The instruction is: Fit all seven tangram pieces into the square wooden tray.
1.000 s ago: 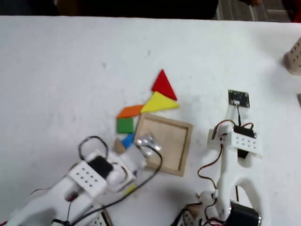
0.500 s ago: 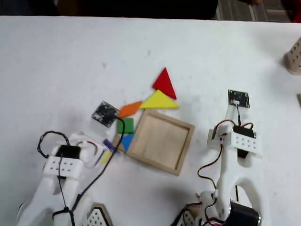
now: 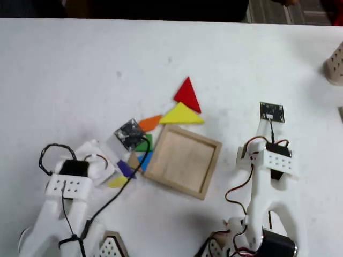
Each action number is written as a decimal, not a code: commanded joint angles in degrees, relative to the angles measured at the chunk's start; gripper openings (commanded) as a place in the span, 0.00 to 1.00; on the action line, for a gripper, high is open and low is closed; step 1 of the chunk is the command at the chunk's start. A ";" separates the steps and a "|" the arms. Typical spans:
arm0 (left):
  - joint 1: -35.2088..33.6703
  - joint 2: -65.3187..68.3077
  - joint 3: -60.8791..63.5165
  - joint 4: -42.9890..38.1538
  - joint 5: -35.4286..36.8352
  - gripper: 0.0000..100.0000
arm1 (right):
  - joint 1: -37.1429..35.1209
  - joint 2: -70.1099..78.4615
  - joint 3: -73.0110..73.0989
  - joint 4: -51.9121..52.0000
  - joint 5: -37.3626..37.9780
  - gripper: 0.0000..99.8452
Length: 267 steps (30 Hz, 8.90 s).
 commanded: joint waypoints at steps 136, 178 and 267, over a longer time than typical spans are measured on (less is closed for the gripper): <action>-9.19 54.37 -41.76 10.73 35.78 0.11 | 2.42 -0.66 -2.81 -1.01 0.62 0.13; 31.96 60.09 -63.91 11.25 54.77 0.11 | 42.68 -0.13 -3.60 -8.40 8.62 0.13; -29.76 46.20 -36.57 -7.12 62.15 0.02 | -37.49 10.68 -14.07 -3.56 -5.10 0.02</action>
